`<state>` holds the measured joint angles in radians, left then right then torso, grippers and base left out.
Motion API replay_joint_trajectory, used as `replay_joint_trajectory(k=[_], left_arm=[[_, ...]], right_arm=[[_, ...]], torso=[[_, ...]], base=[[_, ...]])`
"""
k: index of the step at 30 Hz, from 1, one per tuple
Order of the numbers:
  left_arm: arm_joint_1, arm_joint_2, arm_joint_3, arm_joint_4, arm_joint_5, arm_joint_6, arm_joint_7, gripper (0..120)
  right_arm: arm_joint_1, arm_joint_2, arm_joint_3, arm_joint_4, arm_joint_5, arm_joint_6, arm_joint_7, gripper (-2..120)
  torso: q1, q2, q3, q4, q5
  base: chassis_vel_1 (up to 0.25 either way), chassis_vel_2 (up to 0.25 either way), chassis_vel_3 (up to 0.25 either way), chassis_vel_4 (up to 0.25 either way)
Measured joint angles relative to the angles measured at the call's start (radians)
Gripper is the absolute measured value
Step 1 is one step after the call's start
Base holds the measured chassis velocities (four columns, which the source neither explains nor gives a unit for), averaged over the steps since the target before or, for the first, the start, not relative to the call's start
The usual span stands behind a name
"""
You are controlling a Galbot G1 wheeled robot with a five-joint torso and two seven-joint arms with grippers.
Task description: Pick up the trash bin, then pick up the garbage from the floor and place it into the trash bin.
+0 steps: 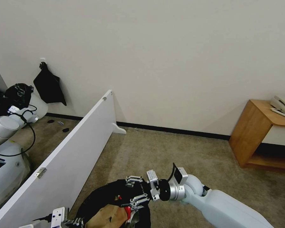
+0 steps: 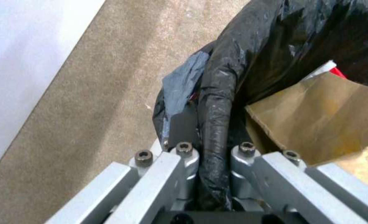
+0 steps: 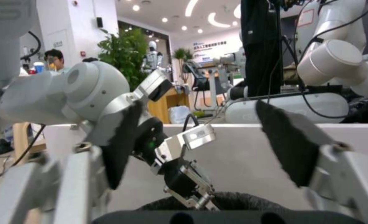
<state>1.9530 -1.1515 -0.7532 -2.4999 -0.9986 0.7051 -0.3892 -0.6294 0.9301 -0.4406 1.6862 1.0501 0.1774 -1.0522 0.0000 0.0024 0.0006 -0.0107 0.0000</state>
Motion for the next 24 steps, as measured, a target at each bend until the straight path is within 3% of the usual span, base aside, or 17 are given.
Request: replay_joint_trajectory(k=[5,7,18,24], left_arm=[[0.0,0.001,-0.001,0.0,0.0,0.0,0.0,4],[-0.001,0.002,-0.001,0.0,-0.001,0.0,0.0,4],[-0.002,0.001,0.0,0.0,-0.002,0.0,0.0,4],[-0.002,0.0,0.0,0.0,-0.002,0.0,0.0,4]], right_arm=[[-0.001,-0.003,0.003,-0.001,-0.001,0.0,-0.001,96],[-0.002,-0.004,0.004,-0.001,-0.001,0.0,-0.001,99],[-0.015,-0.004,0.025,-0.002,-0.001,0.0,-0.002,100],[-0.066,0.0,0.118,0.005,-0.004,0.013,0.057,100]], torso=[[0.0,0.0,0.0,0.0,0.0],[0.0,0.0,0.0,0.0,0.0],[0.0,0.0,0.0,0.0001,0.0],[0.0,0.0,0.0,0.0002,0.0]], base=[[0.0,0.0,0.0,0.0],[0.0,0.0,0.0,0.0],[0.0,0.0,0.0,0.0],[0.0,0.0,0.0,0.0]])
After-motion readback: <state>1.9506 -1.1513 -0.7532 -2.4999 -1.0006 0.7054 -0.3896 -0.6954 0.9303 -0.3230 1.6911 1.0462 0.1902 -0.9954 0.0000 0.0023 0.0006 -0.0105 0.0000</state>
